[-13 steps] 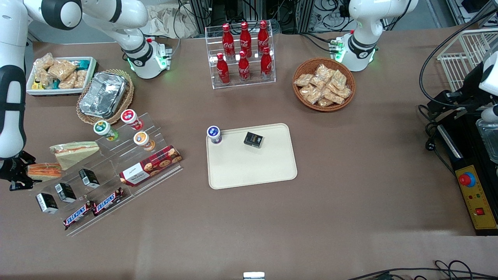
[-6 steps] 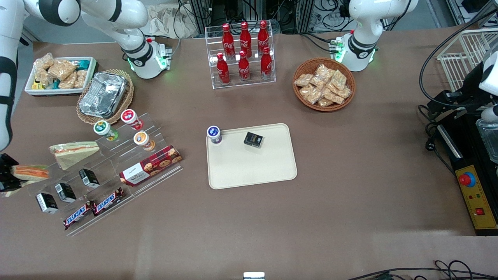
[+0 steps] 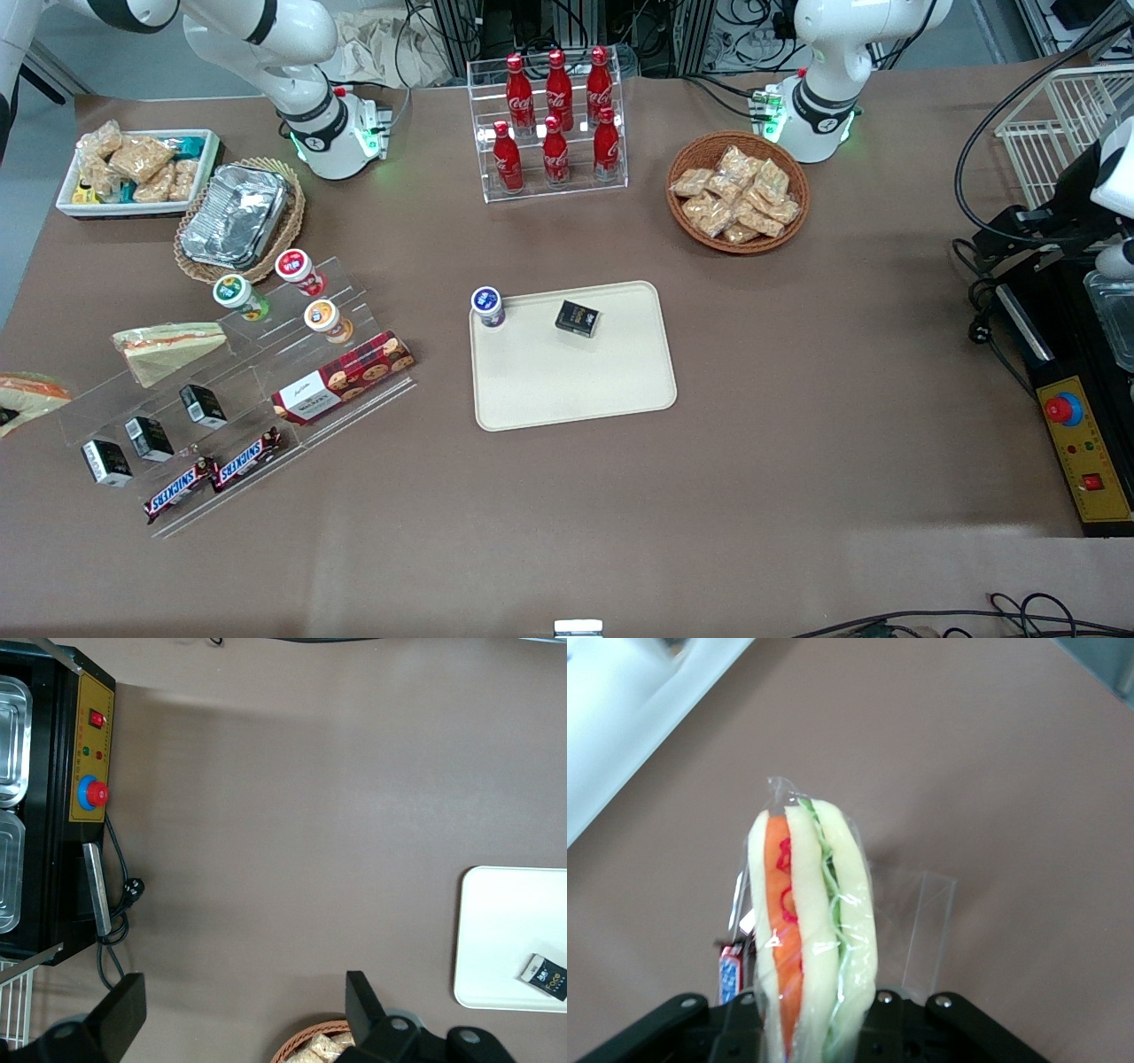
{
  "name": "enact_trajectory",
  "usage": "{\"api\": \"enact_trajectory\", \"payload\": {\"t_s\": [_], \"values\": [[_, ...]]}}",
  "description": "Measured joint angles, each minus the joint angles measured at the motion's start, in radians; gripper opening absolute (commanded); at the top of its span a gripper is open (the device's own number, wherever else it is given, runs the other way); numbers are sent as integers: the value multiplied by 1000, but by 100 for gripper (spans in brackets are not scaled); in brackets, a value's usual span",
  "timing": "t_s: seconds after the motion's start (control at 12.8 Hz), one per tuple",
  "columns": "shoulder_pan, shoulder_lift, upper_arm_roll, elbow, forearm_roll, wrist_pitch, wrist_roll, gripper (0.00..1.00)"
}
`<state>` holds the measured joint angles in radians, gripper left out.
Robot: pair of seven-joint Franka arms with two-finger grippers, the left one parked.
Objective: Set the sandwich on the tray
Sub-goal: 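Lift the sandwich out of the rack with the right gripper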
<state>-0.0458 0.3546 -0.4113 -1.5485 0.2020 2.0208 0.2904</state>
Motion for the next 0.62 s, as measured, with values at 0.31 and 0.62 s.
{"api": "enact_trajectory", "payload": {"t_s": [0.31, 0.62], "values": [[19, -76, 127, 23, -13, -162, -75, 1], [135, -121, 271, 28, -113, -232, -70, 0]]}}
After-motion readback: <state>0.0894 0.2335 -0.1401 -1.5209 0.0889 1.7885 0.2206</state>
